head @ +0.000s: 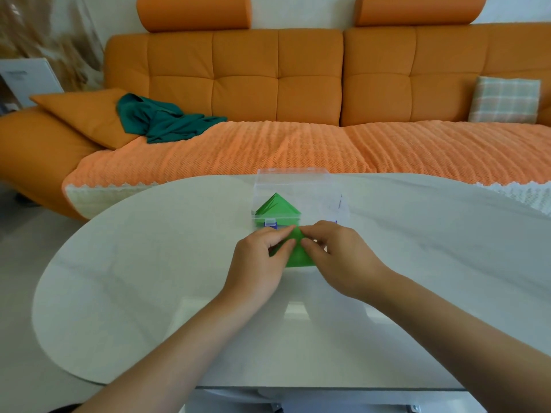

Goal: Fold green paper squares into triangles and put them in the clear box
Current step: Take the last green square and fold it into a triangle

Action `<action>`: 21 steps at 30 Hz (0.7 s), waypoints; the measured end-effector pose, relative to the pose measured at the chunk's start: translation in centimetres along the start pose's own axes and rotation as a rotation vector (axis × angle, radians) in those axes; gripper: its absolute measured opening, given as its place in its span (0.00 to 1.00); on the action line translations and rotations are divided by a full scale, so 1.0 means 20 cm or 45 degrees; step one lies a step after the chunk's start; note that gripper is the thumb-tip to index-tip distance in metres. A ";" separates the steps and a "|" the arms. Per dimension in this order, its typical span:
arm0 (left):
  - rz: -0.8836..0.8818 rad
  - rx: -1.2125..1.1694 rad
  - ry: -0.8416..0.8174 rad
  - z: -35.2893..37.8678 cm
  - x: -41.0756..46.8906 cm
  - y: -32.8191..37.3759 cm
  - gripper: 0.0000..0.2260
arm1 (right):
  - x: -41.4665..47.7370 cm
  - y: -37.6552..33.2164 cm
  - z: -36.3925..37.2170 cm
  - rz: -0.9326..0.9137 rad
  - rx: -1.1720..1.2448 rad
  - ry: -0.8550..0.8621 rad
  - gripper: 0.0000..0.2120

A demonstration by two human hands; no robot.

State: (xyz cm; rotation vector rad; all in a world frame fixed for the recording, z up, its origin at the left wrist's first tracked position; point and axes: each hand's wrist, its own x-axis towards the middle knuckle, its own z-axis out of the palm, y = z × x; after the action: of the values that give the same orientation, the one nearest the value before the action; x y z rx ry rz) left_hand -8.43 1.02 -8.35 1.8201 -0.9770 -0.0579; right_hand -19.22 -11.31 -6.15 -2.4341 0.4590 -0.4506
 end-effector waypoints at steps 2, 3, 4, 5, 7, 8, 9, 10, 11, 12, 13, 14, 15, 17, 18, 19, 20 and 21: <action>0.007 -0.004 0.002 0.00 0.00 0.00 0.13 | -0.01 0.00 0.01 -0.049 -0.078 -0.012 0.13; 0.006 -0.007 0.001 0.00 0.00 0.00 0.13 | -0.01 0.00 0.01 -0.051 -0.091 -0.011 0.13; 0.003 -0.007 0.000 0.00 0.00 0.00 0.13 | 0.00 0.00 0.00 -0.045 -0.094 -0.004 0.14; 0.004 -0.004 0.002 0.00 0.00 0.00 0.13 | 0.00 0.01 0.00 -0.035 -0.095 0.005 0.15; 0.007 0.005 0.004 0.00 0.00 0.00 0.13 | 0.01 0.01 -0.01 -0.018 -0.080 0.012 0.15; 0.005 0.009 0.001 0.00 0.00 0.00 0.13 | 0.01 0.01 -0.01 -0.017 -0.073 -0.002 0.15; 0.002 0.013 -0.006 0.00 0.00 0.00 0.13 | 0.00 0.00 0.00 -0.014 -0.075 -0.021 0.14; -0.001 0.017 -0.015 0.01 0.00 0.00 0.13 | 0.00 0.00 0.00 -0.005 -0.081 -0.035 0.14; -0.002 0.021 -0.022 0.01 0.00 0.00 0.14 | 0.00 0.00 0.00 0.011 -0.076 -0.038 0.14; -0.006 0.024 -0.026 0.01 0.00 0.00 0.14 | 0.00 0.00 0.00 0.037 -0.050 -0.026 0.13; -0.008 0.026 -0.027 0.00 0.00 0.00 0.14 | 0.00 0.00 0.00 0.071 -0.011 0.000 0.13; -0.008 0.029 -0.028 0.00 0.00 0.00 0.14 | 0.01 0.00 -0.01 0.108 0.030 0.034 0.11; -0.009 0.032 -0.032 0.00 0.00 0.00 0.14 | 0.01 0.00 -0.01 0.147 0.062 0.067 0.08; -0.023 0.036 -0.054 0.01 0.00 0.00 0.13 | 0.03 0.01 -0.02 0.215 0.104 0.093 0.06; -0.036 0.042 -0.067 0.01 0.00 0.00 0.13 | 0.03 0.02 -0.03 0.245 0.117 0.077 0.06; -0.054 0.053 -0.082 0.01 -0.01 0.00 0.13 | 0.03 0.02 -0.03 0.271 0.126 0.047 0.07; -0.080 0.070 -0.108 0.01 -0.01 0.00 0.13 | 0.04 0.02 -0.03 0.296 0.133 0.015 0.07; -0.109 0.092 -0.151 0.00 0.00 0.01 0.12 | 0.04 0.03 -0.03 0.318 0.135 -0.018 0.07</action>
State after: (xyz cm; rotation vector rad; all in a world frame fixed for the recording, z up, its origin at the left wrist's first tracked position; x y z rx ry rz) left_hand -8.60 0.99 -8.30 1.9427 -0.9943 -0.1871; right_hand -18.94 -12.43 -5.91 -2.2398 0.7048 -0.3414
